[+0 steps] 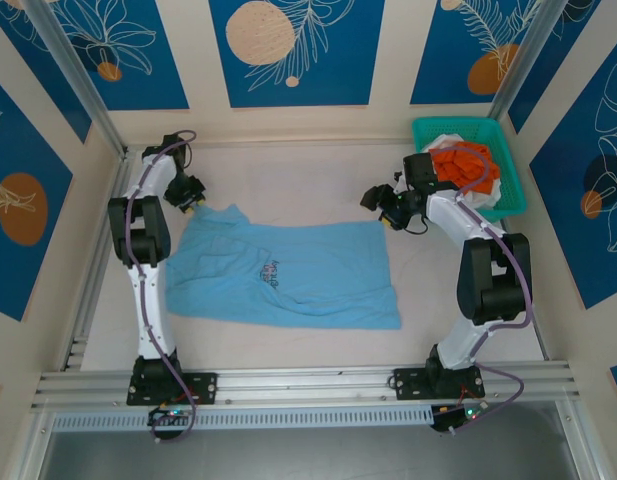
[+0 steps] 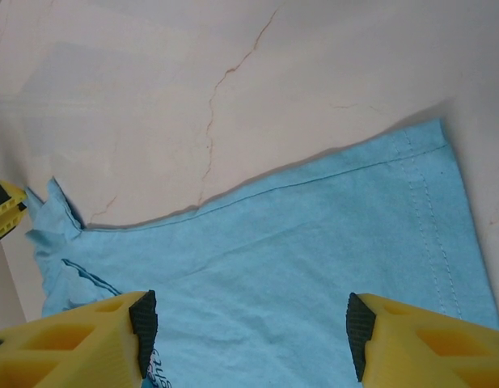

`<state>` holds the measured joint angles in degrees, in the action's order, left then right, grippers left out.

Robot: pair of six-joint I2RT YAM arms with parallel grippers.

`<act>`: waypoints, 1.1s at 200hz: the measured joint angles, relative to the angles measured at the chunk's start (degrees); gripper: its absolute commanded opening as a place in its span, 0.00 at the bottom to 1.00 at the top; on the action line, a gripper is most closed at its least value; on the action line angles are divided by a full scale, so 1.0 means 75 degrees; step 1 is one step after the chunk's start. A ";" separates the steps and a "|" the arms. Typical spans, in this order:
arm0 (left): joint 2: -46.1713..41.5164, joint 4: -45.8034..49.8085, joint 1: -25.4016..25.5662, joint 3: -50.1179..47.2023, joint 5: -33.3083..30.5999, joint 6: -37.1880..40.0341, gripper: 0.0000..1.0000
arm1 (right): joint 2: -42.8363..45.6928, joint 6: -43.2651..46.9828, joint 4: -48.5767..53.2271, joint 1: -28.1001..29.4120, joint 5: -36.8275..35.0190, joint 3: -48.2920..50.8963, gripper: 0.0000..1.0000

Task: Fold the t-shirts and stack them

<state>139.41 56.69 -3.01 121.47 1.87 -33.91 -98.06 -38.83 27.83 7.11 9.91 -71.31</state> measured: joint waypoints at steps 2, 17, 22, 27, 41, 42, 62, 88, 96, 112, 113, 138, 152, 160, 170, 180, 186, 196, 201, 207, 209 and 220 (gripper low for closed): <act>0.0009 0.0003 0.0000 0.0003 0.0000 0.0006 0.24 | 0.0000 0.0003 0.0006 0.0000 0.0000 0.0000 0.65; 0.0038 0.0073 0.0000 0.0047 -0.0041 0.0079 0.16 | -0.0003 0.0017 0.0067 -0.0003 -0.0003 -0.0012 0.65; 0.0041 0.0047 0.0000 0.0058 -0.0017 0.0070 0.14 | -0.0006 0.0020 0.0108 0.0000 -0.0006 -0.0038 0.65; 0.0055 0.0023 0.0000 0.0082 -0.0012 0.0117 0.13 | -0.0015 0.0023 0.0149 0.0000 -0.0006 -0.0073 0.65; 0.0090 -0.0041 0.0006 0.0137 0.0020 0.0160 0.08 | -0.0073 0.0050 0.0268 0.0000 -0.0035 -0.0219 0.65; 0.0090 -0.0047 0.0009 0.0140 0.0029 0.0149 0.08 | -0.0079 0.0050 0.0271 0.0000 -0.0038 -0.0227 0.65; 0.0099 -0.0064 0.0009 0.0204 0.0096 0.0169 0.02 | -0.0370 0.0152 0.0656 0.0000 -0.0230 -0.0685 0.65; 0.0140 -0.0070 0.0020 0.0297 0.0128 0.0169 0.00 | -0.1096 0.0364 0.1250 0.0000 -0.0627 -0.1515 0.65; 0.0140 -0.0070 0.0029 0.0297 0.0143 0.0140 0.00 | -0.1370 0.0434 0.1448 0.0000 -0.0752 -0.1778 0.65; 0.0140 -0.0070 0.0047 0.0297 0.0152 0.0055 0.00 | -0.1973 0.0557 0.1839 0.0000 -0.1020 -0.2299 0.65; 0.0140 -0.0070 0.0050 0.0297 0.0152 0.0055 0.00 | -0.1999 0.0562 0.1856 0.0000 -0.1035 -0.2323 0.65; 0.0122 -0.0061 0.0119 0.0297 0.0154 -0.0099 0.00 | -0.2873 0.0676 0.2398 -0.0003 -0.1408 -0.3040 0.64; 0.0105 -0.0061 0.0140 0.0297 0.0213 -0.0207 0.00 | -0.3264 0.0723 0.2669 -0.0003 -0.1623 -0.3442 0.62; 0.0076 -0.0061 0.0149 0.0297 0.0251 -0.0245 0.00 | -0.3453 0.0734 0.2783 -0.0003 -0.1743 -0.3649 0.61; 0.0003 -0.0064 0.0160 0.0283 0.0323 -0.0300 0.00 | -0.3637 0.0781 0.2900 -0.0003 -0.1868 -0.3870 0.57; -0.0090 -0.0064 0.0169 0.0265 0.0382 -0.0356 0.00 | -0.3803 0.0787 0.3028 -0.0003 -0.1950 -0.4092 0.54; -0.0152 -0.0064 0.0175 0.0254 0.0414 -0.0408 0.00 | -0.3882 0.0790 0.3075 -0.0003 -0.1990 -0.4199 0.53; -0.0271 -0.0067 0.0184 0.0221 0.0469 -0.0437 0.00 | -0.3966 0.0807 0.3115 -0.0003 -0.2037 -0.4290 0.52; -0.0321 -0.0067 0.0184 0.0204 0.0493 -0.0449 0.00 | -0.3984 0.0804 0.3127 -0.0003 -0.2055 -0.4293 0.52; -0.0385 -0.0067 0.0189 0.0172 0.0513 -0.0472 0.00 | -0.3987 0.0801 0.3179 0.0000 -0.2087 -0.4293 0.50; -0.0396 -0.0067 0.0189 0.0166 0.0519 -0.0472 0.00 | -0.3987 0.0807 0.3194 0.0000 -0.2104 -0.4293 0.49; -0.0487 -0.0070 0.0204 0.0114 0.0551 -0.0493 0.00 | -0.3987 0.0778 0.3264 0.0000 -0.2124 -0.4293 0.47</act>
<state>135.76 56.16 -1.48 122.32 6.00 -37.60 -127.96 -32.99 52.31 7.11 -6.02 -103.50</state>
